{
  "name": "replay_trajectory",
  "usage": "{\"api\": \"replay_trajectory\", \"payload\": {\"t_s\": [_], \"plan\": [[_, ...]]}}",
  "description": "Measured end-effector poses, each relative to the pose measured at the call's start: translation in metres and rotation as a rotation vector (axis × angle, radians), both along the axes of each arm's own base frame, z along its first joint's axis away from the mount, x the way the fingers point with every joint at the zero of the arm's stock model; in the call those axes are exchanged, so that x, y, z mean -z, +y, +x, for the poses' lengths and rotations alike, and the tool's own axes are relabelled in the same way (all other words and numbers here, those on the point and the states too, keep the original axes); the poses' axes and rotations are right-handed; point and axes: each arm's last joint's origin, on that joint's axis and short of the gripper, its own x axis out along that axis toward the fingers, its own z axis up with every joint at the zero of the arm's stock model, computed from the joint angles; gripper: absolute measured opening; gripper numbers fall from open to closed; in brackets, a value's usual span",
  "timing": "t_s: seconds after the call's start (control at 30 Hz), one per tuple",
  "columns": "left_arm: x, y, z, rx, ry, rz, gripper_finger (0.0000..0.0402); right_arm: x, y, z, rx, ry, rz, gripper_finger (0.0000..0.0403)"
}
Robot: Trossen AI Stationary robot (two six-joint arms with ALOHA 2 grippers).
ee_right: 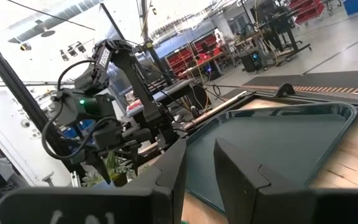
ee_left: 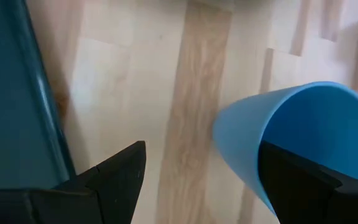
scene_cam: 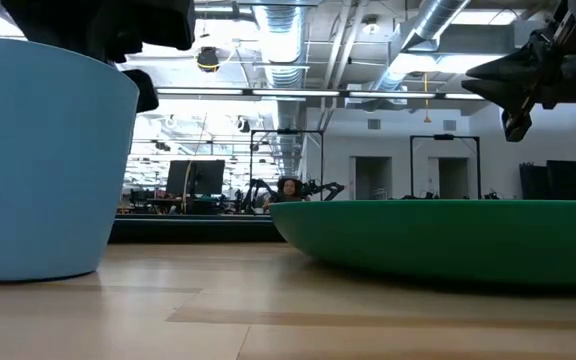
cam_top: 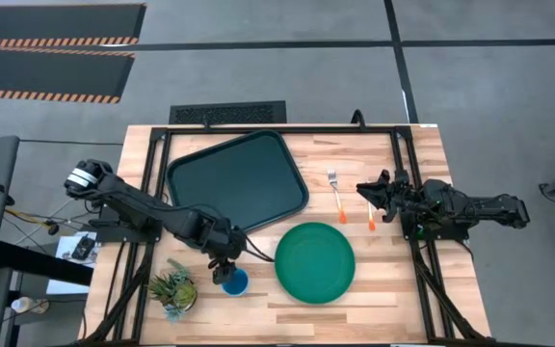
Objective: Pick and place plate/cup/fork/spoon on tray
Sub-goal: Put the blue cup on the top left of the black tray
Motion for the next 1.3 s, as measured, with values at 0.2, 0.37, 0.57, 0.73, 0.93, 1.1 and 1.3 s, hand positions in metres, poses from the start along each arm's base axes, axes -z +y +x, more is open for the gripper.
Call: {"api": "replay_trajectory", "payload": {"t_s": [0.2, 0.37, 0.57, 0.73, 0.93, 1.1, 1.3], "plan": [[0.0, -0.003, -0.001, 0.015, -0.005, 0.014, 0.0253, 0.001, 0.0, 0.0, 0.0, 0.01, 0.0, 0.0108], [0.0, -0.003, -0.002, 0.018, 0.004, 0.009, 0.0181, 0.001, 0.0, 0.0, 0.0, 0.014, 0.0, 0.0108], [0.003, -0.003, -0.004, 0.026, 0.025, -0.004, 0.0085, 0.001, 0.0, 0.0, 0.0, 0.013, 0.0, 0.0108], [0.003, -0.002, -0.004, 0.023, 0.021, 0.002, 0.0011, 0.001, 0.0, 0.0, 0.0, 0.013, -0.001, 0.0108], [-0.001, -0.001, -0.003, 0.012, 0.036, -0.007, 0.0002, 0.001, 0.0, 0.0, 0.0, 0.015, 0.0, 0.0108], [-0.031, 0.005, -0.002, 0.012, 0.078, 0.005, 0.0002, 0.001, 0.0, 0.0, -0.001, 0.015, -0.001, 0.0108], [-0.081, 0.042, -0.014, -0.077, 0.085, 0.153, 0.0001, 0.003, 0.0, 0.0, -0.001, 0.027, -0.001, 0.0108]]}}
